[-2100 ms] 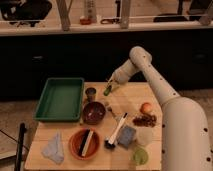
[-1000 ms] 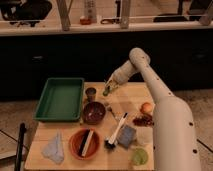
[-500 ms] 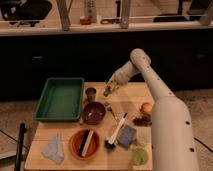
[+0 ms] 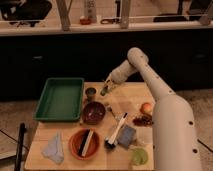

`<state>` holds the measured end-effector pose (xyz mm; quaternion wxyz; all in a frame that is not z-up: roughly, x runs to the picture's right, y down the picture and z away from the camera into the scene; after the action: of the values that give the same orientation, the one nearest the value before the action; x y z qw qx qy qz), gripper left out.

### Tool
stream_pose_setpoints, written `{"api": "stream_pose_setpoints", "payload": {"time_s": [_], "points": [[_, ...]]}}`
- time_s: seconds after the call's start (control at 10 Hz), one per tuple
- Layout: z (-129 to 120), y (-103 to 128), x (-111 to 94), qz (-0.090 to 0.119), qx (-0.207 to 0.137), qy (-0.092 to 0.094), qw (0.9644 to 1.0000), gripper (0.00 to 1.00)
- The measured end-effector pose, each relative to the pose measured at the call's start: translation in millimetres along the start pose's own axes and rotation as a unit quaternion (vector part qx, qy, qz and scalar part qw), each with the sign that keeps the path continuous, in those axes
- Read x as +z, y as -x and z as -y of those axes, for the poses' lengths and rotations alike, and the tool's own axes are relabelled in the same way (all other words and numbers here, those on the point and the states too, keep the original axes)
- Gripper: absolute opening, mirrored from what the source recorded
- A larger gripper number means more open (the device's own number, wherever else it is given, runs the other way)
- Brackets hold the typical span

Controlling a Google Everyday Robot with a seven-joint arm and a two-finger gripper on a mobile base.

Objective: Place pepper in metal cup

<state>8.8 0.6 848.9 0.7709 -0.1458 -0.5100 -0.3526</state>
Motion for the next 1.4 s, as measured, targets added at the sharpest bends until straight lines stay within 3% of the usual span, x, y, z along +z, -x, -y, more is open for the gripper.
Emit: {"api": "stream_pose_setpoints", "payload": {"time_s": [0.2, 0.6, 1.4], "points": [[5.1, 4.8, 2.2, -0.003, 0.015, -0.004, 0.9999, 0.00], [22.2, 18.9, 12.6, 0.016, 0.054, -0.011, 0.9984, 0.00], [48.9, 40.9, 32.4, 0.082, 0.097, 0.017, 0.9917, 0.00]]}}
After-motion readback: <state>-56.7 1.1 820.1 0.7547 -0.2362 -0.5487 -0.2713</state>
